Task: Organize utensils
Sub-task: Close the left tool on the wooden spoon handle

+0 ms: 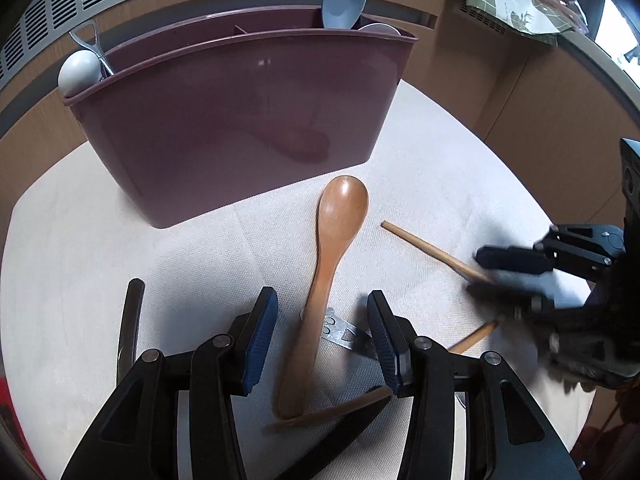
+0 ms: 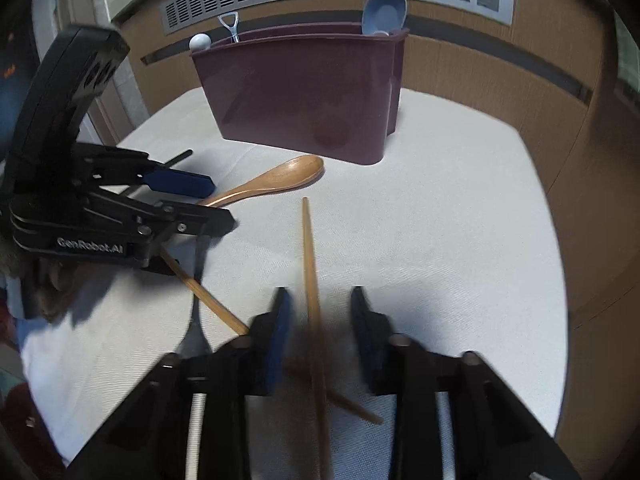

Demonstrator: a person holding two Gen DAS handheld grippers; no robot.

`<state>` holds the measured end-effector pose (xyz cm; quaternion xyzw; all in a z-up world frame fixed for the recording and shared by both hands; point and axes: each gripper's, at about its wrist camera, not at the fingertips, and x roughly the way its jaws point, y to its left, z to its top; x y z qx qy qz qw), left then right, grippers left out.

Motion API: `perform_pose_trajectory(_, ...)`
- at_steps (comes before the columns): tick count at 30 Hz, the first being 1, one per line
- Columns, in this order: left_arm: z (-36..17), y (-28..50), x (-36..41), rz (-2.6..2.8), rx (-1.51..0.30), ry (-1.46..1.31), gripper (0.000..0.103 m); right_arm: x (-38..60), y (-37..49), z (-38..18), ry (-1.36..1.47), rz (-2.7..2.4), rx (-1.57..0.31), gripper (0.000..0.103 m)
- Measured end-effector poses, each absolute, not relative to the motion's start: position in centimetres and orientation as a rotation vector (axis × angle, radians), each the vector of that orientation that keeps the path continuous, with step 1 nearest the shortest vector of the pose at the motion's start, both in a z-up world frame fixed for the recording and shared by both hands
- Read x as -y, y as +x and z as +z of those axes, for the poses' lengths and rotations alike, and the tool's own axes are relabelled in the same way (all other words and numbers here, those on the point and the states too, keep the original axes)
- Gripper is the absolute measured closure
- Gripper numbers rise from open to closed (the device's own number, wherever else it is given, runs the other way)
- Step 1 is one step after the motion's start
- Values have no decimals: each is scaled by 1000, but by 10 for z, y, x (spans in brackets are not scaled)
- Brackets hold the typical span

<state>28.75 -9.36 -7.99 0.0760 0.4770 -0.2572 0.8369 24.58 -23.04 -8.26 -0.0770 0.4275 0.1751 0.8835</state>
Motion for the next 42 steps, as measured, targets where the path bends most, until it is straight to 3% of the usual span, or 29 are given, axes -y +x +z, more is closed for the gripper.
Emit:
perform_pose_trajectory(13, -79, 339, 159, -487, -1019, 236, 56, 287, 228, -57, -4, 254, -789, 98)
perform_pose_trajectory(17, -77, 341, 166, -475, -1011, 229, 70, 301, 225, -53, 66, 227, -753, 98)
perform_pose_trajectory(24, -56, 308, 142, -444, -918, 157, 70, 302, 225, -38, 122, 236, -682, 98)
perform_pose_trajectory(32, 10, 254, 78, -431, -687, -62, 72, 287, 225, -22, 139, 269, -653, 98)
perform_pose_trajectory(33, 17, 247, 73, -421, -660, -70, 87, 285, 224, -20, 138, 272, -650, 98)
perform_pose_trajectory(34, 20, 243, 69, -410, -635, -72, 95, 281, 225, -17, 133, 275, -643, 98)
perform_pose_trajectory(42, 28, 220, 38, -378, -581, -110, 97, 258, 224, -2, 84, 302, -616, 98)
